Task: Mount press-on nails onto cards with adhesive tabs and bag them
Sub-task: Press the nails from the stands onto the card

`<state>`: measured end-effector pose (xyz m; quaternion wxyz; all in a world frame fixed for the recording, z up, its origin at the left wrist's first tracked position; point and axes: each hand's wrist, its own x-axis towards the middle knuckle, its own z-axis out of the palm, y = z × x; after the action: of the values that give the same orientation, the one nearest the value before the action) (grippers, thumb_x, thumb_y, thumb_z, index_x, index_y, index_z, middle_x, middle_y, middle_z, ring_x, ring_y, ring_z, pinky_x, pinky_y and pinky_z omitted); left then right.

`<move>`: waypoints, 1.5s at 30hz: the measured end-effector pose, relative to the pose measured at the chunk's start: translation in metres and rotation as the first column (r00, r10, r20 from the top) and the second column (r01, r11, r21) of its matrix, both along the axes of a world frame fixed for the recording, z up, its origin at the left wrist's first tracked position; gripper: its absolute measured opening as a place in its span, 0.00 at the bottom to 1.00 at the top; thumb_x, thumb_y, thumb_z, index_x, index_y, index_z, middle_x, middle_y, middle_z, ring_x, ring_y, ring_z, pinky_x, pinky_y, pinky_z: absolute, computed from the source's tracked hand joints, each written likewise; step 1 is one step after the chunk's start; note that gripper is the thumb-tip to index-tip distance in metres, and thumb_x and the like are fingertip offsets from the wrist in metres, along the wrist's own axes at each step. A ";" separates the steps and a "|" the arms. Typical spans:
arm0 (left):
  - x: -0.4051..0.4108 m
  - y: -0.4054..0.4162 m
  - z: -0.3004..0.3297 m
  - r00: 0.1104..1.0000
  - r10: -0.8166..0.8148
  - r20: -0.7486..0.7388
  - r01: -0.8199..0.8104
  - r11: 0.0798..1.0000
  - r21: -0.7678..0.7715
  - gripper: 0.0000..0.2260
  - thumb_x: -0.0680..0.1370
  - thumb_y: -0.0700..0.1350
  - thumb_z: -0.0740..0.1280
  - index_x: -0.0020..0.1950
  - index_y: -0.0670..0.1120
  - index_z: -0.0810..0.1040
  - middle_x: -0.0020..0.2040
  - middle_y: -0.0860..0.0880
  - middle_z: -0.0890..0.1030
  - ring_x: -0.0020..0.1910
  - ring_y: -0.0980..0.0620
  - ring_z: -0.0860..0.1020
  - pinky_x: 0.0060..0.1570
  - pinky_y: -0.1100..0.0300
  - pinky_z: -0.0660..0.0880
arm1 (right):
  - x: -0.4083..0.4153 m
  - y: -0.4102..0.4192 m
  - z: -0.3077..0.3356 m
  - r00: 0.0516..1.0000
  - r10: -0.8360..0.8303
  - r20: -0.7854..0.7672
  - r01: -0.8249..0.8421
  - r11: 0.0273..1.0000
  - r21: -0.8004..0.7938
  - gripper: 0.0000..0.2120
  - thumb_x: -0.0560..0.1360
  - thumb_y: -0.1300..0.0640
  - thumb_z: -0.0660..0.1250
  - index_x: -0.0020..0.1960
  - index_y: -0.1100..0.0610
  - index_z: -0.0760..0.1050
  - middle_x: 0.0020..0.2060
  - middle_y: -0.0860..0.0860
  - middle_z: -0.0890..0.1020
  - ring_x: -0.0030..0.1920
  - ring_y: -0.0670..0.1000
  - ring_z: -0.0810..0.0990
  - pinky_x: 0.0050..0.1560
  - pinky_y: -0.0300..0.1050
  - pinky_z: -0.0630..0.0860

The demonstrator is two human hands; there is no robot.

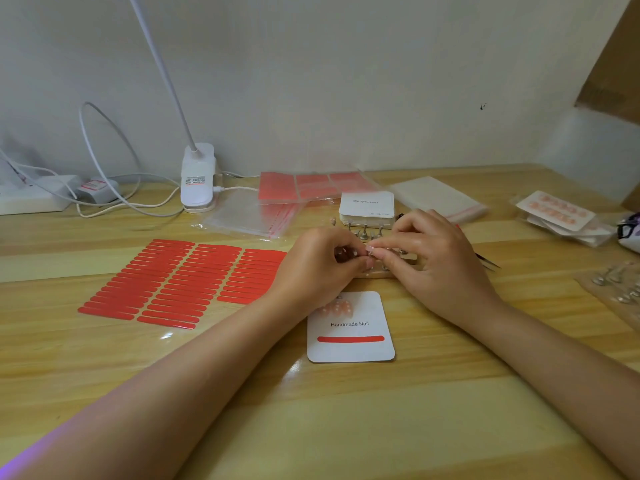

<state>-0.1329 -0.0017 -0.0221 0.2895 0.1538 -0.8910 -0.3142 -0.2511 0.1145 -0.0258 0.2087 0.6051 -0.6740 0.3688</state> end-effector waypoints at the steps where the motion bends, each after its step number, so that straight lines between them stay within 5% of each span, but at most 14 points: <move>1: 0.000 0.000 0.000 1.000 0.001 0.003 -0.001 1.000 -0.002 0.04 0.71 0.43 0.73 0.43 0.44 0.83 0.34 0.58 0.75 0.34 0.62 0.72 0.37 0.68 0.67 | 0.000 -0.001 0.000 1.000 0.000 0.010 0.000 1.000 -0.006 0.06 0.70 0.56 0.70 0.44 0.55 0.83 0.35 0.50 0.76 0.39 0.47 0.72 0.39 0.47 0.70; 10: 0.001 0.000 0.001 1.000 0.012 0.020 -0.011 1.000 -0.006 0.03 0.71 0.44 0.73 0.42 0.46 0.82 0.34 0.61 0.74 0.34 0.63 0.71 0.35 0.72 0.64 | -0.002 -0.004 -0.001 0.990 -0.007 0.139 0.008 1.000 -0.011 0.05 0.71 0.58 0.69 0.43 0.57 0.83 0.35 0.50 0.76 0.38 0.48 0.73 0.41 0.43 0.70; 20: 0.001 0.001 0.002 1.000 -0.008 0.025 0.007 1.000 0.026 0.03 0.71 0.44 0.73 0.40 0.45 0.82 0.36 0.52 0.78 0.34 0.60 0.71 0.38 0.62 0.69 | 0.002 -0.005 0.002 0.950 -0.040 0.309 0.039 0.999 0.011 0.04 0.71 0.62 0.70 0.42 0.56 0.84 0.33 0.42 0.72 0.37 0.38 0.72 0.40 0.31 0.66; 45: 0.000 -0.002 0.000 0.999 -0.038 0.021 0.038 0.999 0.028 0.08 0.71 0.43 0.74 0.35 0.51 0.76 0.31 0.59 0.74 0.33 0.60 0.71 0.37 0.61 0.69 | 0.011 -0.006 0.007 0.835 -0.042 0.549 0.065 0.998 -0.023 0.10 0.70 0.63 0.70 0.38 0.48 0.80 0.32 0.45 0.72 0.32 0.38 0.70 0.33 0.27 0.64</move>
<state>-0.1333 -0.0036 -0.0217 0.2719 0.1441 -0.8923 -0.3302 -0.2396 0.1089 -0.0190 0.0296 0.4511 -0.7145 0.5341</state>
